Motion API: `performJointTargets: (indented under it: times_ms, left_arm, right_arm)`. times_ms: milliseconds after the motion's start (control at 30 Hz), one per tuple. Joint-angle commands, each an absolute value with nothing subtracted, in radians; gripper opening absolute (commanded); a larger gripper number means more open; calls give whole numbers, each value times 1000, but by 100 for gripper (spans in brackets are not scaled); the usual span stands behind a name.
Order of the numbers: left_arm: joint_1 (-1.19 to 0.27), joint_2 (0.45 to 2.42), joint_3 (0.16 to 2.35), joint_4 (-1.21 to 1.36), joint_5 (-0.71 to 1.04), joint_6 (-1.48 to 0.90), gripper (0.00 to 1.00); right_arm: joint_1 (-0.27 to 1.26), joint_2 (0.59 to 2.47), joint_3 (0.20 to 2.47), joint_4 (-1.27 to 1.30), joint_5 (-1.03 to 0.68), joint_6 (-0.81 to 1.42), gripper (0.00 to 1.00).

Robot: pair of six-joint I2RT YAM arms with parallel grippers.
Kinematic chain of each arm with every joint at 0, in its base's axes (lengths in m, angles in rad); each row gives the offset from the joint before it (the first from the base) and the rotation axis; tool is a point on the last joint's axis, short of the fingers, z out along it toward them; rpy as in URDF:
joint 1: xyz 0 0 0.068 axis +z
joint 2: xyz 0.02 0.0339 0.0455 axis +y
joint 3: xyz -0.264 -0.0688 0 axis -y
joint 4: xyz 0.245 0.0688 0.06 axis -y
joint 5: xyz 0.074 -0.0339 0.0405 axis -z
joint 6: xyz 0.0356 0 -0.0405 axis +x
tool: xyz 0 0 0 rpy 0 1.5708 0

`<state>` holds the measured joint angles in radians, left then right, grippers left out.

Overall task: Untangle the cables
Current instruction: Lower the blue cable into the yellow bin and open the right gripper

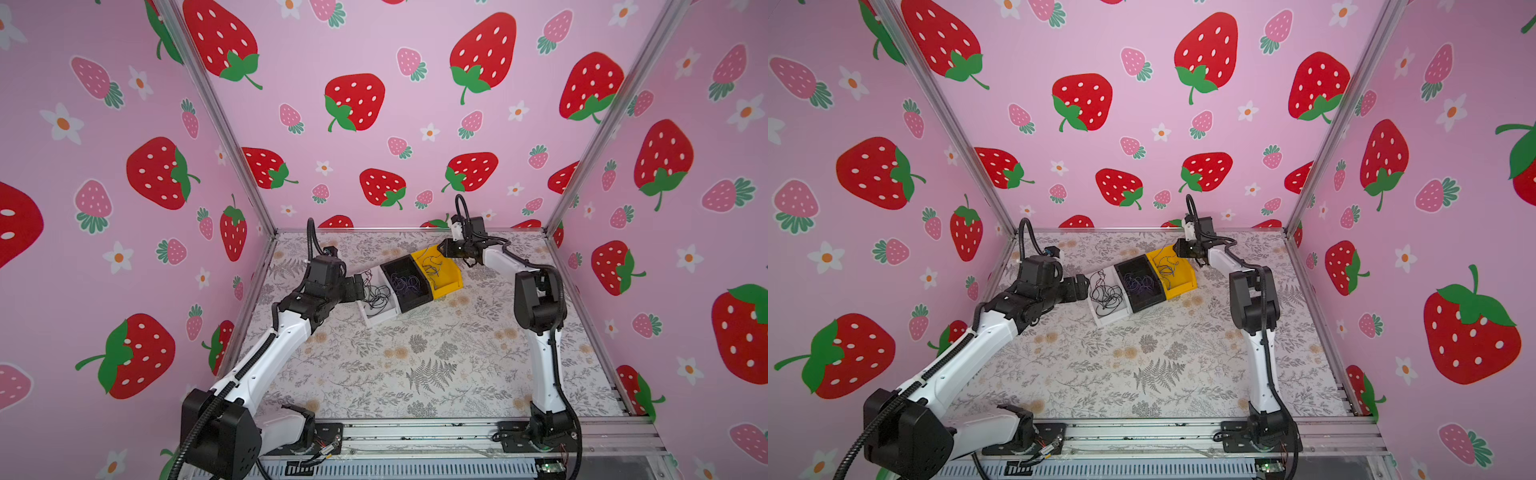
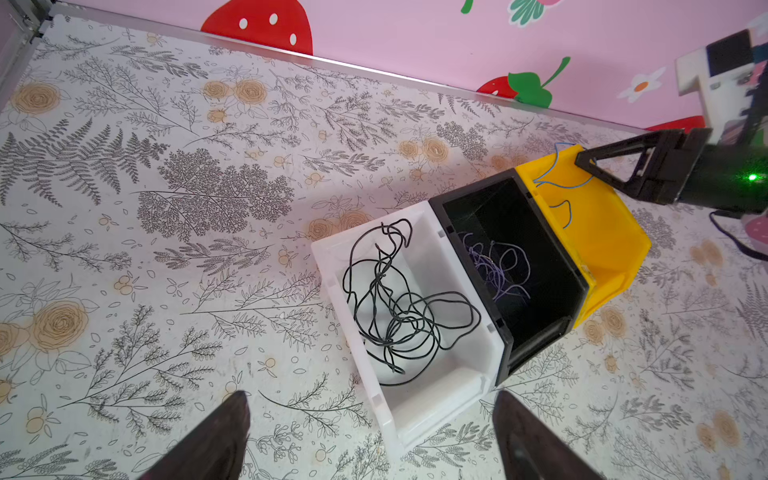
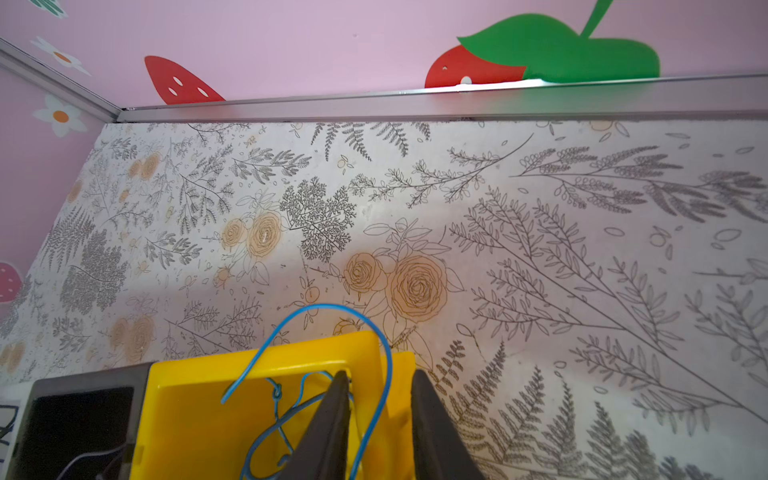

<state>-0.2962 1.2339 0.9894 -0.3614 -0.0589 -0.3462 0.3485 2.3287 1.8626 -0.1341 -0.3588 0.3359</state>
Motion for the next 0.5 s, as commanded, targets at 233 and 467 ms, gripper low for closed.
performJointTargets:
  times_ms: [233,467]
  left_arm:
    - [-291,1244,979,-373,-54,-347,92]
    - [-290,1247,974,-368,-46,-333,92]
  right_arm:
    - [345,2248,1750,-66,-353,335,7]
    - [355,2072,1484,58,-329,379,4]
